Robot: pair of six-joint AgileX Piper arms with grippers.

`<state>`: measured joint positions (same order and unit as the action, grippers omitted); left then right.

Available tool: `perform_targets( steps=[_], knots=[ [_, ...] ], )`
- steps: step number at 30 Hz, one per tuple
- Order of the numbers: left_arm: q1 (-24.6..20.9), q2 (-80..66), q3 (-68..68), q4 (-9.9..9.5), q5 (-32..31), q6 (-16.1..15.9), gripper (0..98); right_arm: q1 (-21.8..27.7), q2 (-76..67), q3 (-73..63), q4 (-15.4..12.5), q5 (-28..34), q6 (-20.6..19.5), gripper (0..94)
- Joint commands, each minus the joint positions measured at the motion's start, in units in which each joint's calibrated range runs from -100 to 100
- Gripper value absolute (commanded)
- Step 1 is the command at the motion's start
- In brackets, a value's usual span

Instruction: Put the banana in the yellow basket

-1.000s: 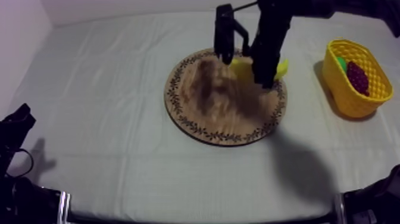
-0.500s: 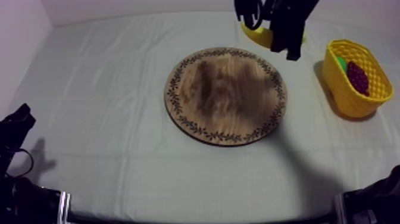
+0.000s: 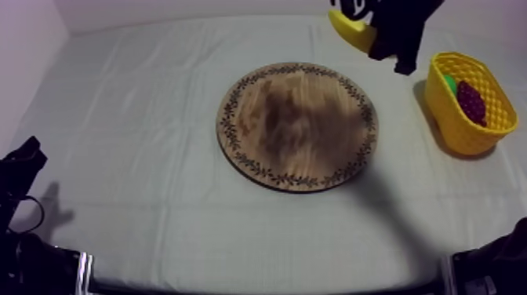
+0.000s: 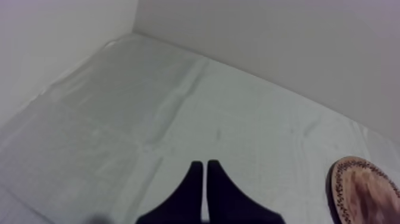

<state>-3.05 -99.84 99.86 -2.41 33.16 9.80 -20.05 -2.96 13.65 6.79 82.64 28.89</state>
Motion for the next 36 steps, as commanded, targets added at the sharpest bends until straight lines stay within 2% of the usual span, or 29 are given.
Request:
perform_targets(
  steps=[1, 6, 16, 24, 30, 36],
  knots=[
    [-0.02, 0.02, 0.03, -0.01, -0.01, 0.00, 0.1, 1.15, -0.35, 0.02, -0.19, 0.20, -1.72, 16.8],
    [-0.02, 0.02, 0.03, -0.01, -0.01, 0.00, 0.1, 5.84, -1.40, 0.12, -0.43, 1.88, -3.98, 16.7],
    [-0.02, 0.02, 0.03, -0.01, -0.01, 0.00, 0.1, 18.37, -1.14, 1.53, 1.46, 0.74, -7.18, 16.6],
    [-0.02, 0.02, 0.03, -0.01, -0.01, 0.00, 0.1, 25.48, 0.51, 1.86, 1.69, 1.26, -9.56, 16.2],
    [-0.02, 0.02, 0.03, -0.01, -0.01, 0.00, 0.1, 28.64, 2.24, 0.35, 0.96, 2.87, -11.19, 16.3],
    [-0.02, 0.02, 0.03, -0.01, -0.01, 0.00, 0.1, 29.05, 3.95, -0.90, 0.11, 4.85, -11.01, 16.2]
  ],
)
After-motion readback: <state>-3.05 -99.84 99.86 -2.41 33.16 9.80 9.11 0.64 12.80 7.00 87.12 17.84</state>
